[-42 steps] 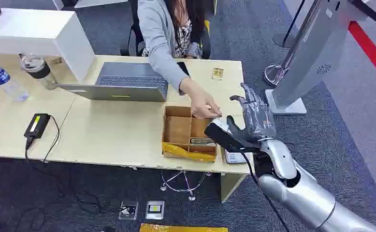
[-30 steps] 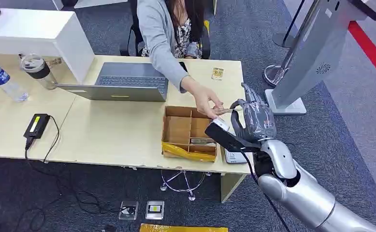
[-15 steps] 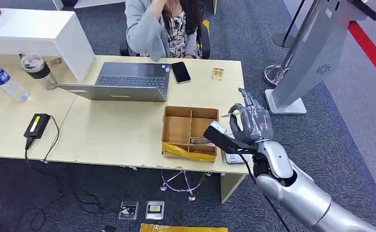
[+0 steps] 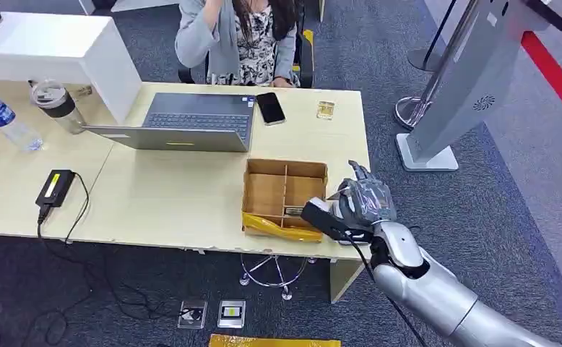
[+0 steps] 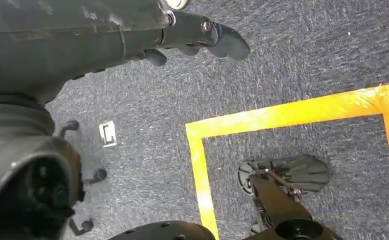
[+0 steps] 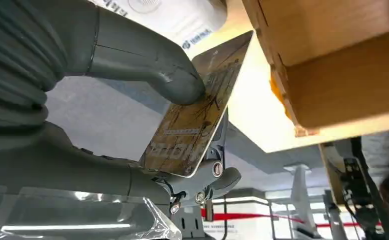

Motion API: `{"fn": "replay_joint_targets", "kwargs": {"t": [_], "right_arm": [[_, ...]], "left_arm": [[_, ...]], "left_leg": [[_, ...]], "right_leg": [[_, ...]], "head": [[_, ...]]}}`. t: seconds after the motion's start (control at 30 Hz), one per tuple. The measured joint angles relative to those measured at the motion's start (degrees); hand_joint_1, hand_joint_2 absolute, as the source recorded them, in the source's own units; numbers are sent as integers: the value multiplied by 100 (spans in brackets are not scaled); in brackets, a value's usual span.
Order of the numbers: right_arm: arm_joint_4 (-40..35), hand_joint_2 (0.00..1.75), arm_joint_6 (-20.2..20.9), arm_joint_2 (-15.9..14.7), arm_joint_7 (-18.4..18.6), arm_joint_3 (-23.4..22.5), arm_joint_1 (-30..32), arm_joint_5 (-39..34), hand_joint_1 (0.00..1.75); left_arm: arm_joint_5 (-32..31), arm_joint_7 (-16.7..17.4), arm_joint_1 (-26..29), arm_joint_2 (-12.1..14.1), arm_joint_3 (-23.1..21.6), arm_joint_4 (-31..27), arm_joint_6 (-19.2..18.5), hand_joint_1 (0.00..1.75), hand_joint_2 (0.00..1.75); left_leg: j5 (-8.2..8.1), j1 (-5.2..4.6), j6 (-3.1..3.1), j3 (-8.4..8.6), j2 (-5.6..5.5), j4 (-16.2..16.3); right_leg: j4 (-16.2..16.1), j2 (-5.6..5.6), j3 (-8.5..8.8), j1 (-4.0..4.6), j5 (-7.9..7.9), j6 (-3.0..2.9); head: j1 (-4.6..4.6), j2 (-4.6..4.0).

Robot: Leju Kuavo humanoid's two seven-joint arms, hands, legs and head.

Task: Pass the card to the sensor for recognition and then transmit it.

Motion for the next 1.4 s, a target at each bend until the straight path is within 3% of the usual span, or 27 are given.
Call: {"fn": "replay_joint_targets", "kwargs": {"t": [0.27,0.63,1.2,1.4], "right_arm": [[162,175,-22,-11,155,70,12,-212,175],[-37,175,190,-284,501,116,241,-131,175],[-265,175,177,-481,516,129,579,-317,175],[-208,175,17,-481,439,100,606,-697,175]], "left_arm": [[70,-70,85,2,11,0,15,0,0],[175,-83,167,13,149,0,24,0,0],[166,-83,179,13,282,0,31,0,0],[138,-83,179,13,295,-2,50,0,0]], "left_leg": [[0,0,0,3,2,1],[-1,0,0,4,4,1],[-1,0,-1,4,5,1],[-1,0,-1,6,6,1]], "right_leg": [[0,4,-2,0,0,0],[-1,5,-2,-1,0,0],[-1,5,-2,0,0,0],[-1,9,0,0,0,0]], "head": [[0,0],[0,0],[2,0],[0,0]]}}
